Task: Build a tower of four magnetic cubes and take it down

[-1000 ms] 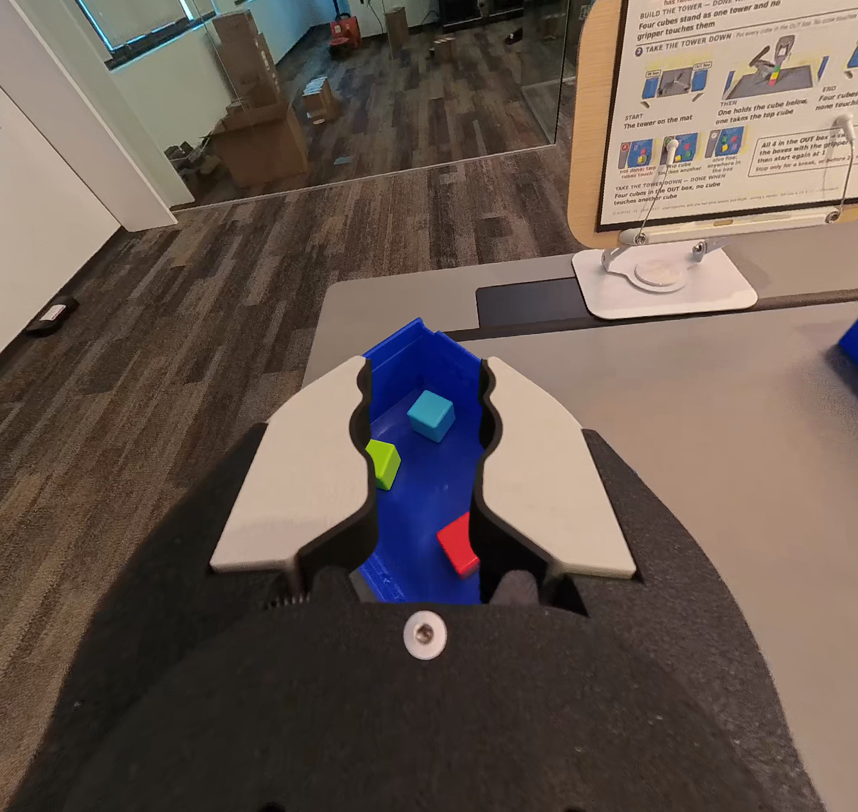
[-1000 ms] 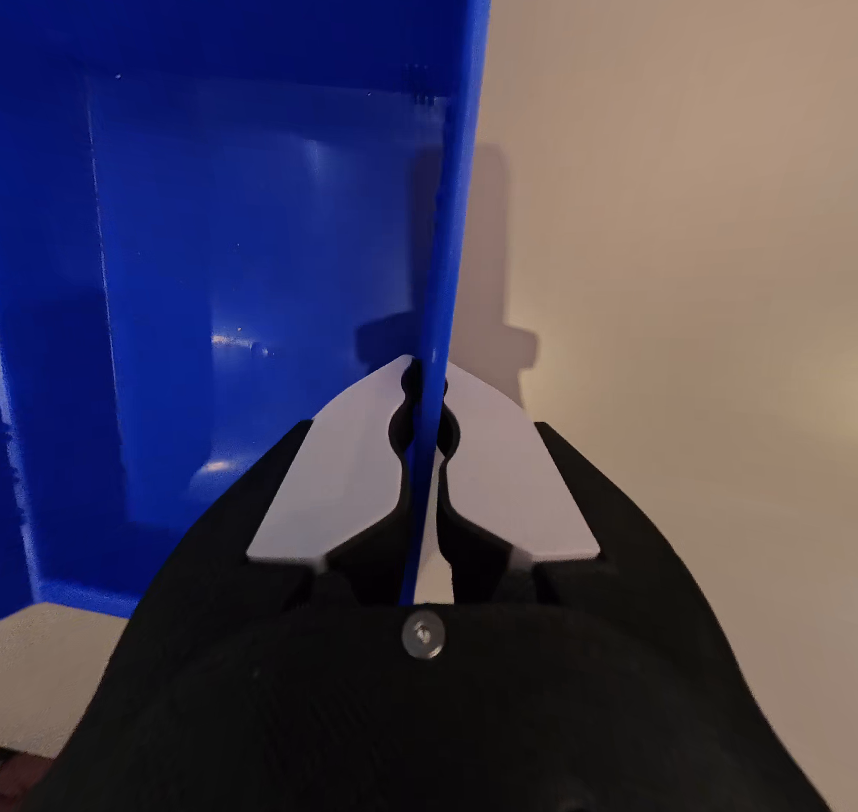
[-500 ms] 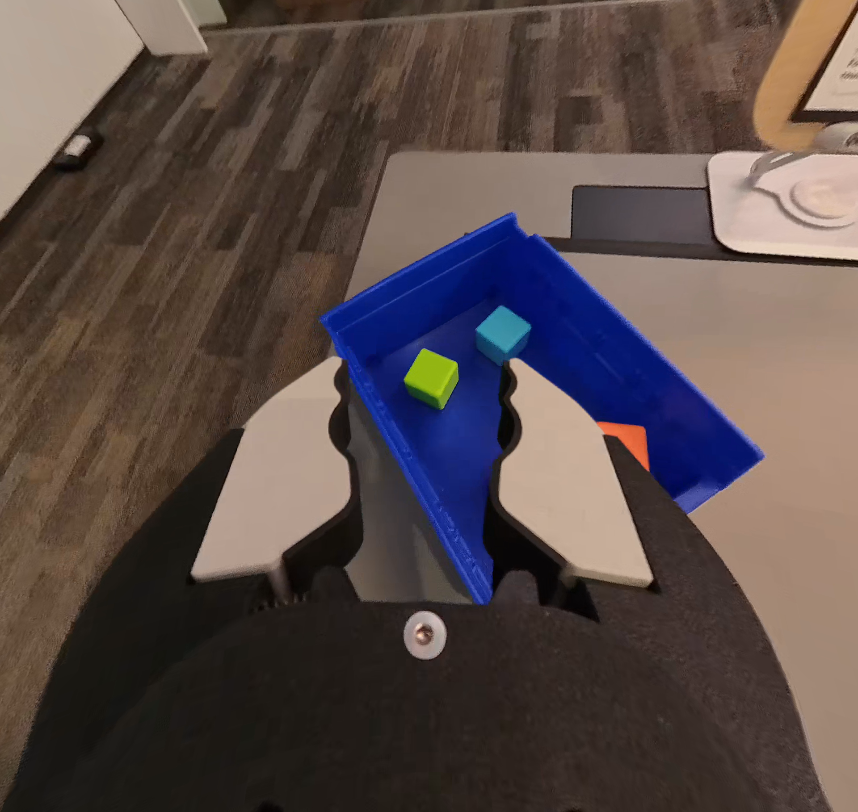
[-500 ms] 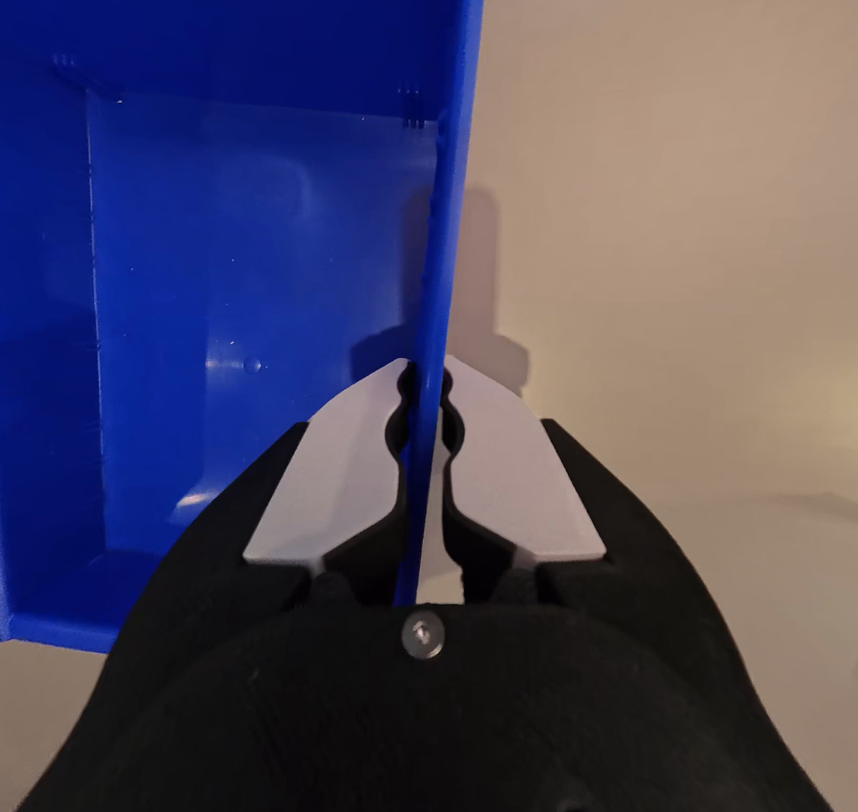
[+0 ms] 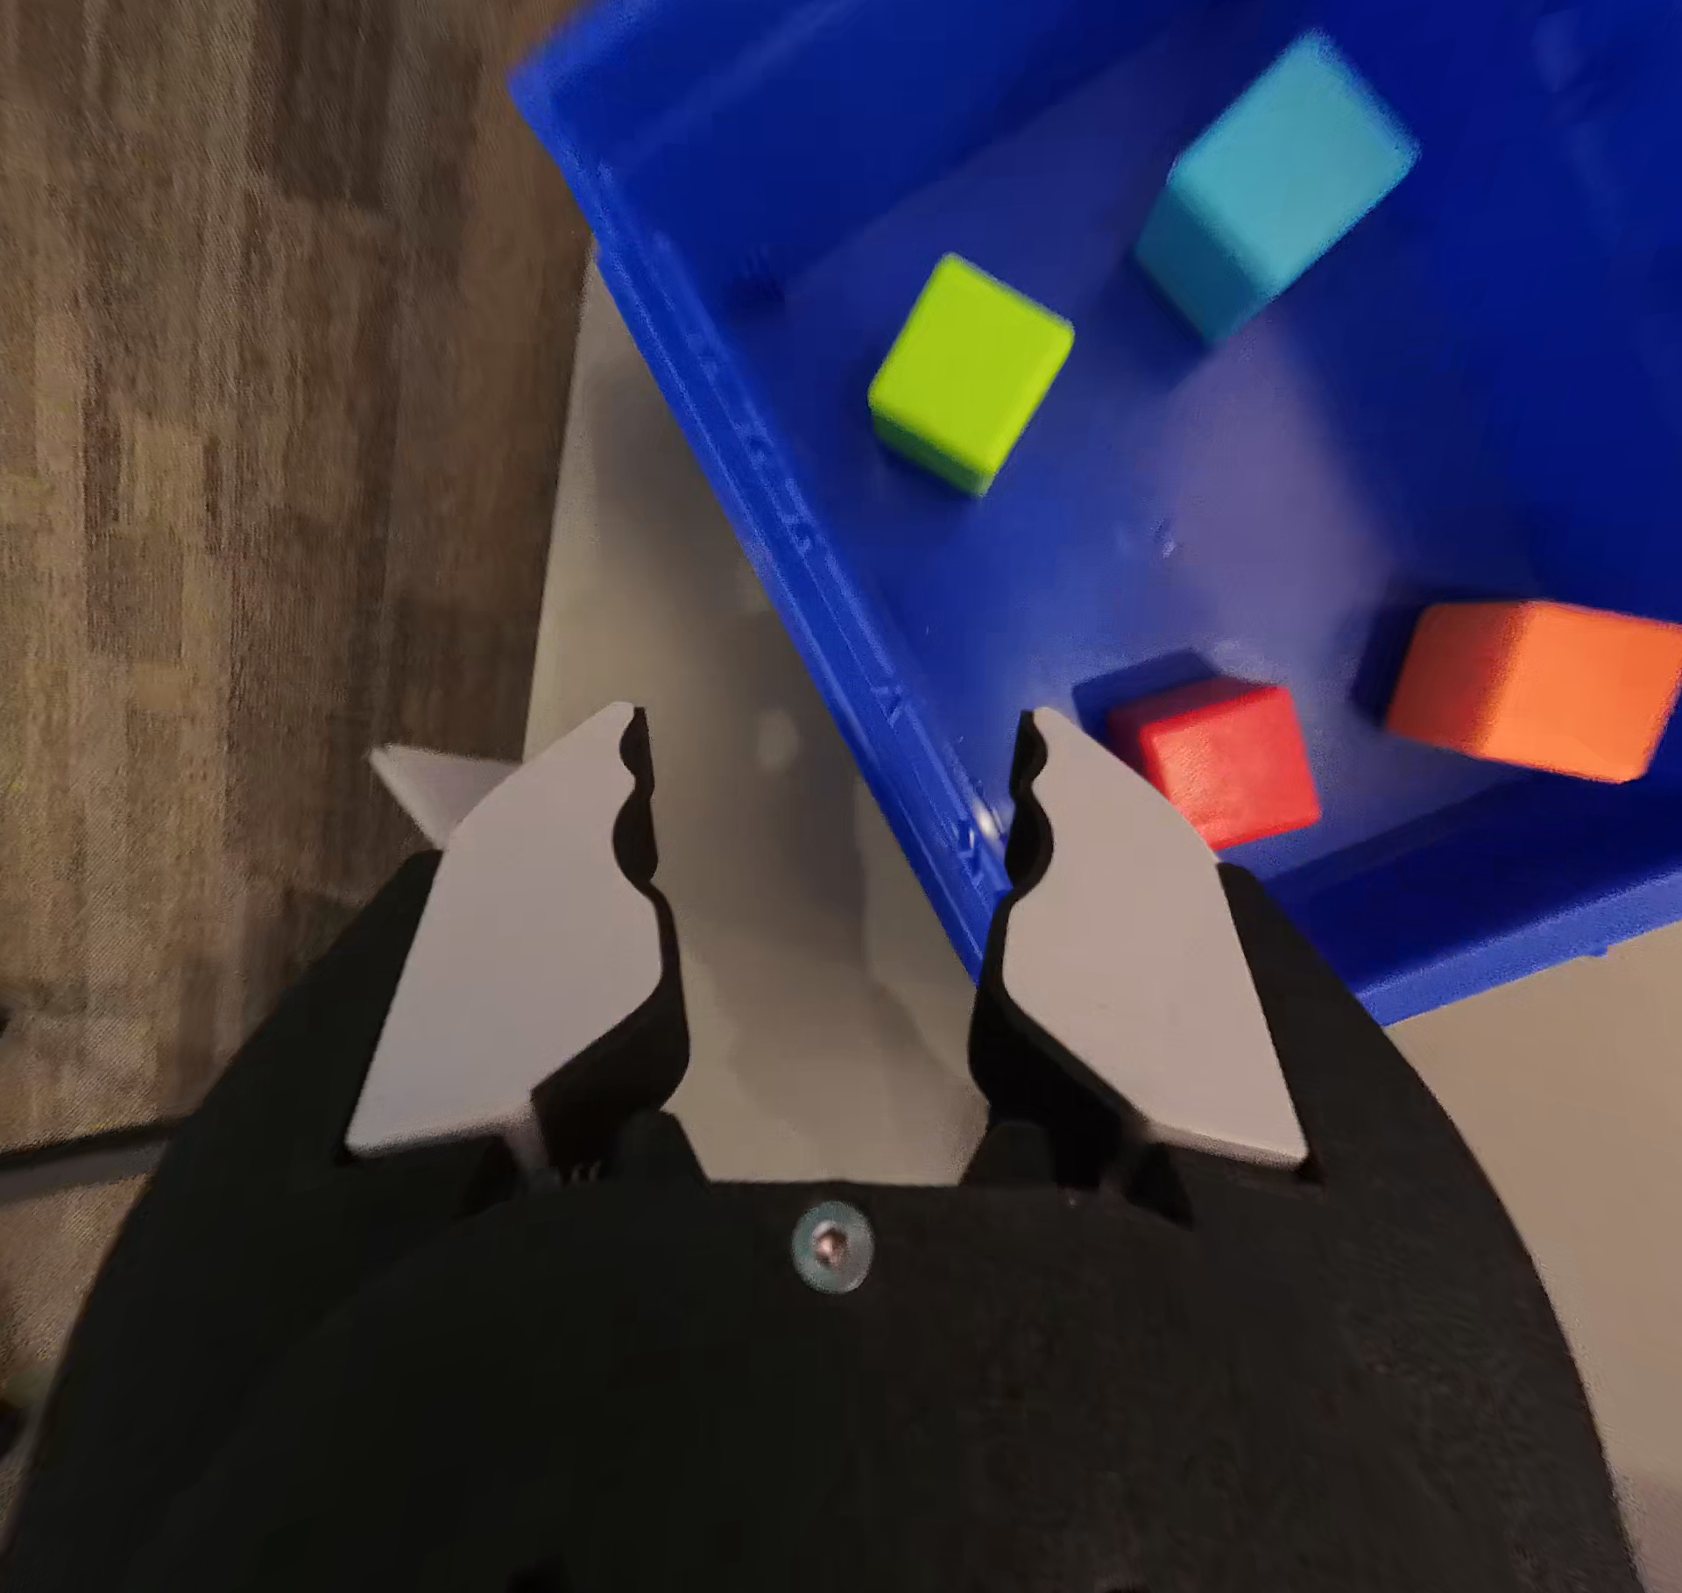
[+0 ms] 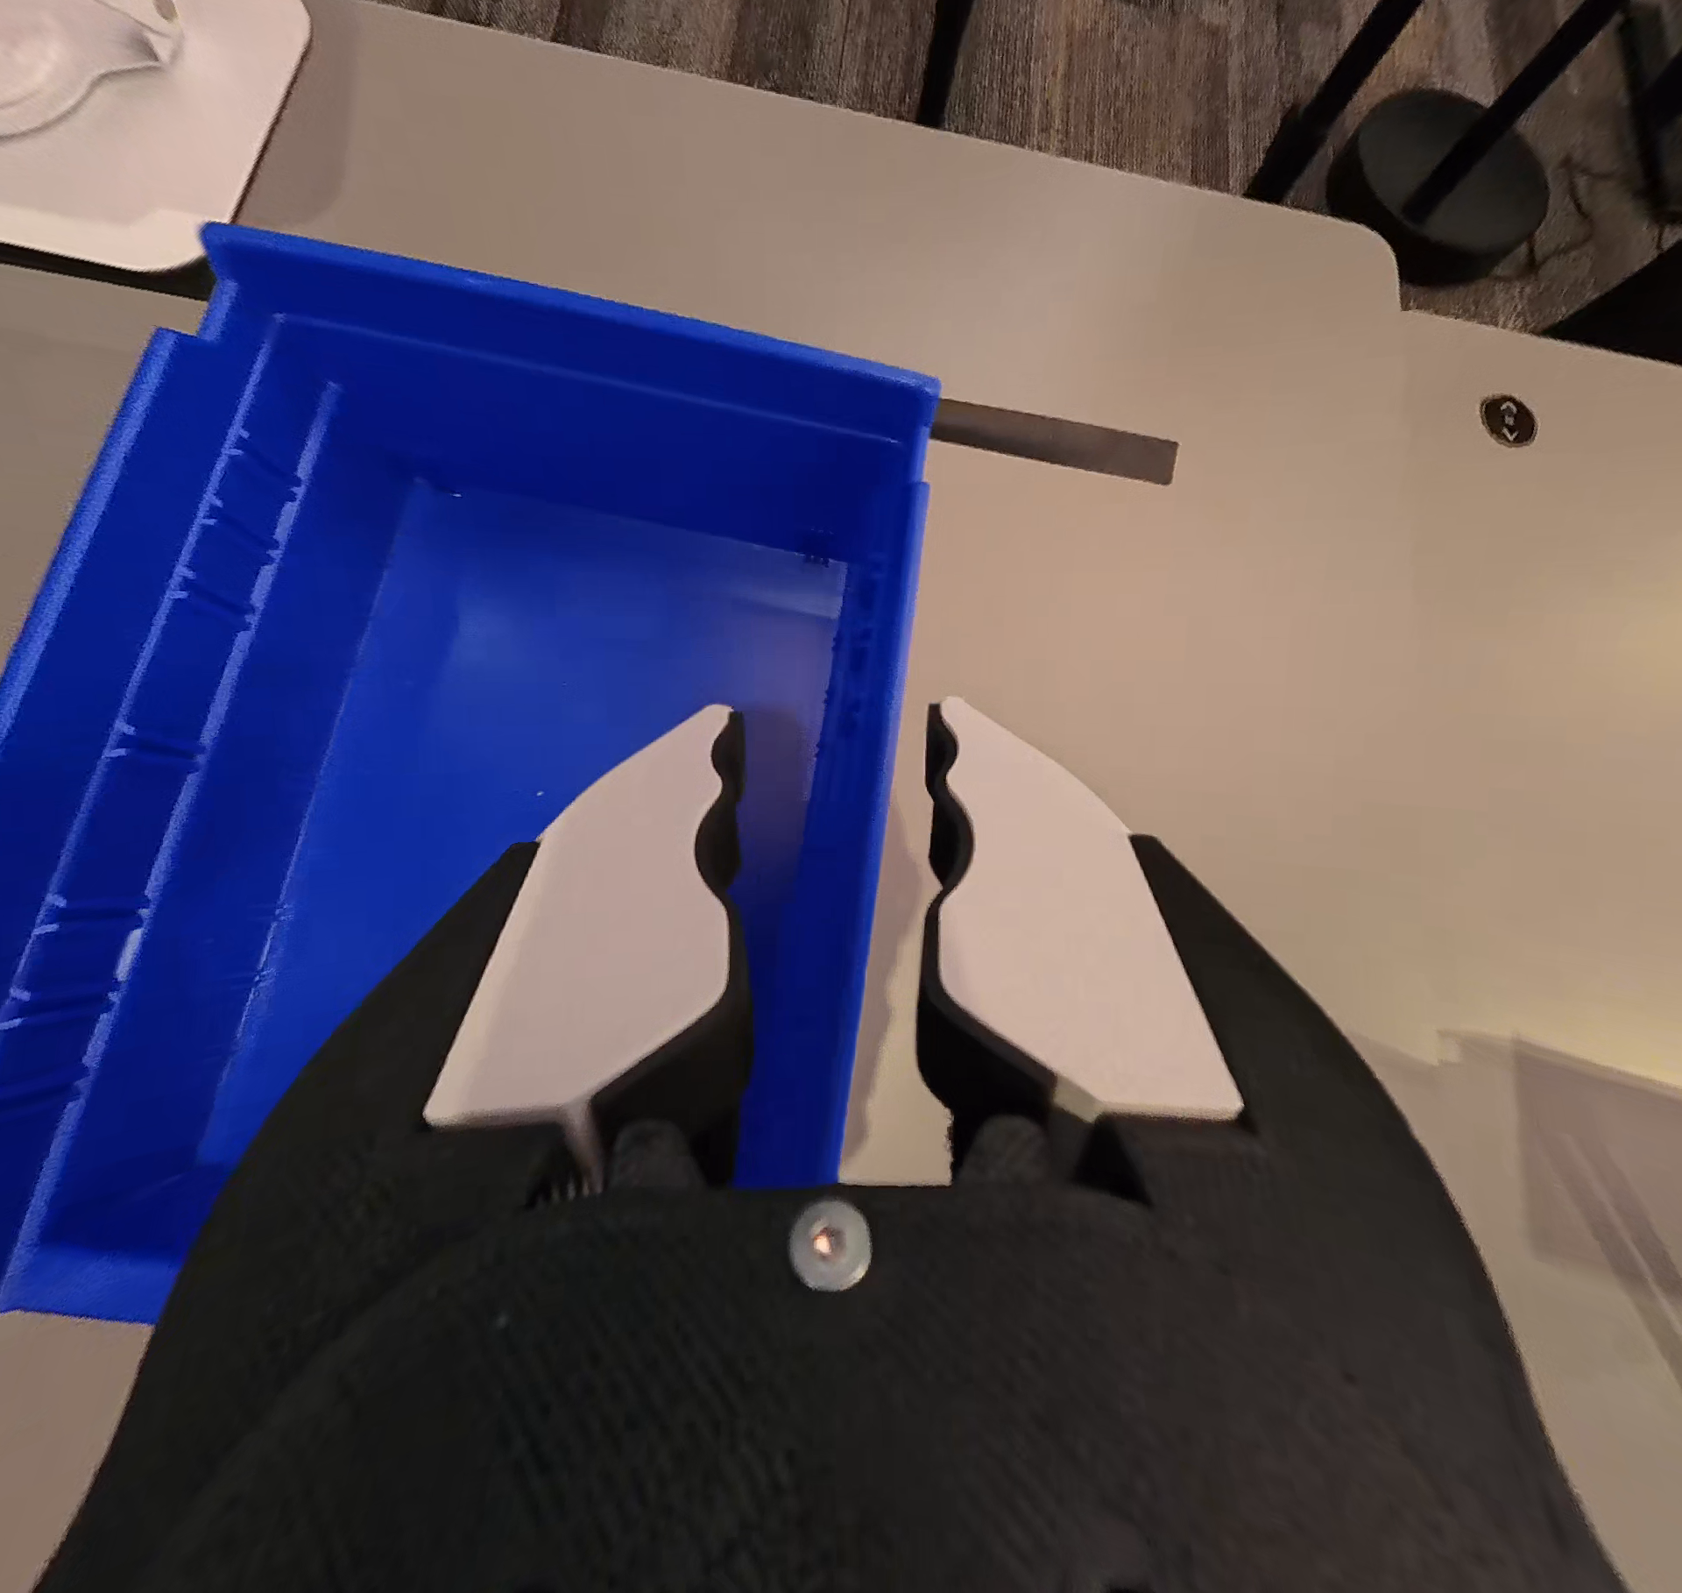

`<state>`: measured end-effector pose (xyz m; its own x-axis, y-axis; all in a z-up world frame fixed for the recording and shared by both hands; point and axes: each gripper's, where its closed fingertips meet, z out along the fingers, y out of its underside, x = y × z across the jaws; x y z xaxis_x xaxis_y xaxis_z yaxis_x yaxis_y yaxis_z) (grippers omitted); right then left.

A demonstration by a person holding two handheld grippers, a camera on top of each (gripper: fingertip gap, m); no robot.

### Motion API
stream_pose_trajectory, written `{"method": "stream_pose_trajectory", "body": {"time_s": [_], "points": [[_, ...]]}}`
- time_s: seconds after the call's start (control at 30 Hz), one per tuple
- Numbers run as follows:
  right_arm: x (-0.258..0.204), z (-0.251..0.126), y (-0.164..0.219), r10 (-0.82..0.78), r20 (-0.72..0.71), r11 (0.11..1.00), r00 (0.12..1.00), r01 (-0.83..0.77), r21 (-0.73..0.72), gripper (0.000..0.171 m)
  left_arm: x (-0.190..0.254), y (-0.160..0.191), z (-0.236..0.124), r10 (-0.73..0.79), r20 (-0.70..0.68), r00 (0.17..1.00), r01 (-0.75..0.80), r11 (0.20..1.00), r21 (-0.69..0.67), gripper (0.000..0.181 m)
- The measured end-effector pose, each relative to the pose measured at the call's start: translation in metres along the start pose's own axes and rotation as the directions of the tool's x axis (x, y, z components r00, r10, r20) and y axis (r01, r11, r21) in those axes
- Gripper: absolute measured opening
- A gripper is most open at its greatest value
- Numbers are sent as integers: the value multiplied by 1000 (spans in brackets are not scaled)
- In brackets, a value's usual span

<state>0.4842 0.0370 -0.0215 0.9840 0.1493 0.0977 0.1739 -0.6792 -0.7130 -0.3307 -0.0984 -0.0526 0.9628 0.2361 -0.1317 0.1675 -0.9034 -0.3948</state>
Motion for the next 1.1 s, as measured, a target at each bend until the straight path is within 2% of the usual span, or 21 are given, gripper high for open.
{"method": "stream_pose_trajectory", "body": {"time_s": [0.1,0.13,0.2,0.27,0.37,0.53,0.77,0.87,1.1], "points": [[-8,-1,-3,-27,11,1000,1000,27,0,40,-1,25,25,39,22,999,-34,982,-185,70],[-10,0,-2,-37,14,999,999,37,-6,40,5,29,32,34,-17,999,-37,974,-222,71],[-14,4,1,-57,21,998,998,58,-29,39,20,30,40,13,-121,993,-43,967,-252,37],[-18,8,4,-77,26,995,997,78,-54,37,20,29,46,33,-110,993,-61,963,-262,36],[-23,13,6,-101,26,992,994,103,-73,36,19,19,50,123,-90,988,-140,965,-222,37],[-34,18,6,-147,37,985,988,150,-90,34,26,-19,66,296,-54,954,-300,950,-90,30],[-41,24,7,-169,39,979,985,172,-106,33,47,-52,77,574,28,818,-575,817,35,36],[-43,27,7,-187,31,976,982,189,-111,32,52,-53,77,598,27,801,-599,800,50,36],[-45,29,4,-201,11,974,980,201,-101,32,55,-44,76,490,-58,870,-488,872,45,27]]}}
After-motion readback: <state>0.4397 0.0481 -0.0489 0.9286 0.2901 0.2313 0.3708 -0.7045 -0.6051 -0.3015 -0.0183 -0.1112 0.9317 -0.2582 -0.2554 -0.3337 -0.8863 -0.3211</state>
